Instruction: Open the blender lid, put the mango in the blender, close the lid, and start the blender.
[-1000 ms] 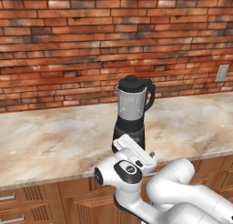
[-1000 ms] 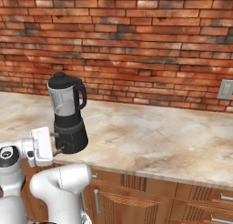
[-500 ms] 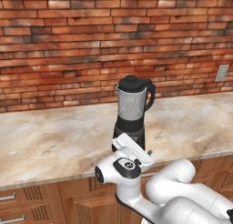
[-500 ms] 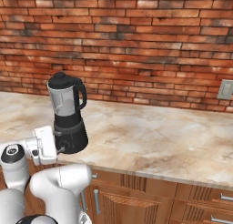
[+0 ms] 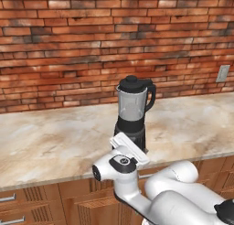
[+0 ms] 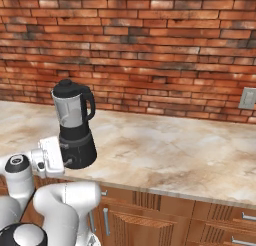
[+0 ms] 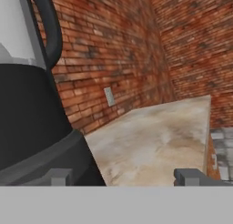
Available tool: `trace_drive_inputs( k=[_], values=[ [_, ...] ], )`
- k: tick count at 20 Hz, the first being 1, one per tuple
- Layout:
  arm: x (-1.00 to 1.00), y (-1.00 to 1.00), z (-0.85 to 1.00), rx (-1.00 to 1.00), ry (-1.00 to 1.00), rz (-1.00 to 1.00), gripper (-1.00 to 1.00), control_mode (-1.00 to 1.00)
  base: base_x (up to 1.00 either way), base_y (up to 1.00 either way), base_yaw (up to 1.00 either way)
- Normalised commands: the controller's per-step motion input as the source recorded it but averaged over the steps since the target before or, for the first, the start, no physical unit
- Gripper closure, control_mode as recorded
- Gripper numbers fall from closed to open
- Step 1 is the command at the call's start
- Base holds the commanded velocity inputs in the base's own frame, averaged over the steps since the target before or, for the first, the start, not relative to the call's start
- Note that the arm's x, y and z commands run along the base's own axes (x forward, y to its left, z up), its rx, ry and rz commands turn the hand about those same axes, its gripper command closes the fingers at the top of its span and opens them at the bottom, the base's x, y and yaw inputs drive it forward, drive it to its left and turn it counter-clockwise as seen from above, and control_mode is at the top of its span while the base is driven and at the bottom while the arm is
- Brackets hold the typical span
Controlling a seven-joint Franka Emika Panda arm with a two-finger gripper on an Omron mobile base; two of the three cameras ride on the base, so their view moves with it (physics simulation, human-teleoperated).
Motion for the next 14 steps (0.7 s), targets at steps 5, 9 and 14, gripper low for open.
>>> trace_drive_inputs(
  k=[5,9,14],
  values=[
    [0.26,0.0,-0.22,0.0,-0.03,0.0,-1.0,-1.0,0.0,0.0,0.0],
    [0.28,0.0,-0.25,0.0,-0.07,0.0,-1.0,-1.0,0.0,0.0,0.0],
    [0.17,0.0,-0.33,0.0,-0.13,0.0,-1.0,-1.0,0.0,0.0,0.0]
  ],
)
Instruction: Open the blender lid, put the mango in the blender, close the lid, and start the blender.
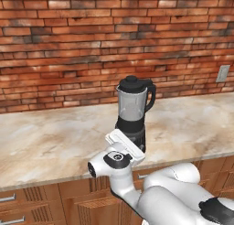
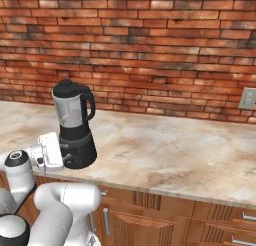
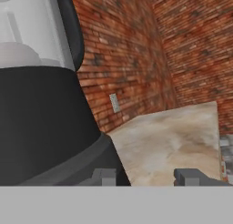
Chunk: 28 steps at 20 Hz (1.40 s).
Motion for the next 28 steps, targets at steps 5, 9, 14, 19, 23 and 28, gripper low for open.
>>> trace_drive_inputs(
  k=[5,9,14,19,23,28],
  values=[
    [0.15,-0.03,-0.28,0.01,-0.14,0.0,-1.0,-1.0,0.0,0.0,0.0],
    [0.13,-0.05,-0.18,0.01,-0.14,0.0,-1.0,-1.0,0.0,0.0,0.0],
    [0.07,-0.06,-0.04,0.02,-0.1,0.0,-1.0,-1.0,0.0,0.0,0.0],
    [0.2,-0.24,-0.07,0.05,-0.07,0.04,-1.0,-1.0,0.0,0.0,0.0],
    [0.12,-0.3,-0.08,0.07,-0.07,0.05,-1.0,-1.0,0.0,0.0,0.0],
    [0.03,-0.28,-0.04,0.06,-0.08,0.04,-1.0,-1.0,0.0,0.0,0.0]
  ],
)
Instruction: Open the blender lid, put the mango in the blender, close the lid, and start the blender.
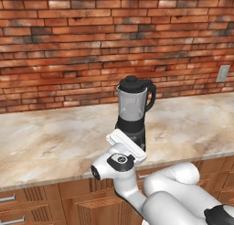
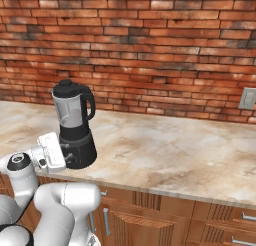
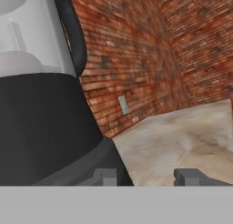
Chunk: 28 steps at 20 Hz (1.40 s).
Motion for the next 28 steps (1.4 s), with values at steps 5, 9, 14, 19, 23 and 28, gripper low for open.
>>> trace_drive_inputs(
  k=[5,9,14,19,23,28],
  values=[
    [0.17,-0.21,-0.01,0.06,-0.08,0.04,-1.0,-1.0,0.0,0.0,0.0],
    [-0.01,-0.12,0.0,0.03,-0.08,0.02,-1.0,-1.0,0.0,0.0,0.0],
    [-0.56,-0.01,0.3,0.0,-0.1,0.0,-1.0,-1.0,0.0,0.0,0.0],
    [-0.46,0.0,0.85,-0.01,-0.15,0.0,-1.0,-1.0,0.0,0.0,0.0],
    [-0.43,0.0,0.77,-0.01,-0.12,0.0,-1.0,-1.0,0.0,0.0,0.0],
    [-0.54,0.0,0.65,0.0,-0.11,0.0,-1.0,-1.0,0.0,0.0,0.0]
  ],
)
